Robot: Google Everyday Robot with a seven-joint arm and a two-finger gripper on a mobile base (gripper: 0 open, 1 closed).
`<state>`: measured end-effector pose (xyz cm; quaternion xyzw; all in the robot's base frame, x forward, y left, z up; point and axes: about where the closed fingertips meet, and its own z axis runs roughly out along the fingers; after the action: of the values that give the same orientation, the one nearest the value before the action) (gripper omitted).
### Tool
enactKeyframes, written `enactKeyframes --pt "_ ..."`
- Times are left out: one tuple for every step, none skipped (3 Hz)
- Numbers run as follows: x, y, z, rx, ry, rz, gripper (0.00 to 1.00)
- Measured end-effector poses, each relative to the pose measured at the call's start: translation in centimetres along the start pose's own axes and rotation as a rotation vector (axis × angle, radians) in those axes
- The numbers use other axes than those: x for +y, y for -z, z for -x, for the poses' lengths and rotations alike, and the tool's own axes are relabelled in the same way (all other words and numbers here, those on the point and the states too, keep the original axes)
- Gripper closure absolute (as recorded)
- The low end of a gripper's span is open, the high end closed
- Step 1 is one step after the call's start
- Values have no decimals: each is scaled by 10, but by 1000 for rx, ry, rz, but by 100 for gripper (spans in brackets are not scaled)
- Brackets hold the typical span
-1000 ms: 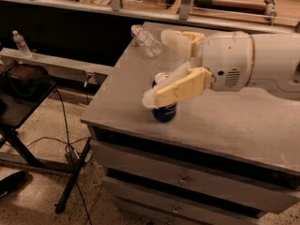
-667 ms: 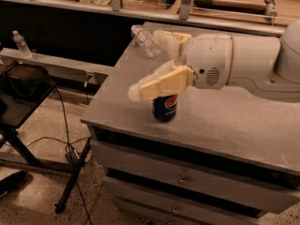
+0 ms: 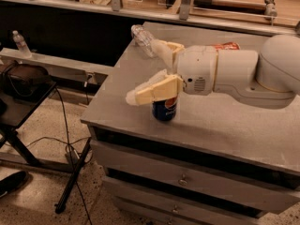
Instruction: Knock pepsi can over
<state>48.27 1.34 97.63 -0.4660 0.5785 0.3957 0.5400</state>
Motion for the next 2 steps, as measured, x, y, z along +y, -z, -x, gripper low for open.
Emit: enactKeyframes --pt "-6 6 2 -20 19 -10 0" --pt "-25 19 0 -54 63 -20 0"
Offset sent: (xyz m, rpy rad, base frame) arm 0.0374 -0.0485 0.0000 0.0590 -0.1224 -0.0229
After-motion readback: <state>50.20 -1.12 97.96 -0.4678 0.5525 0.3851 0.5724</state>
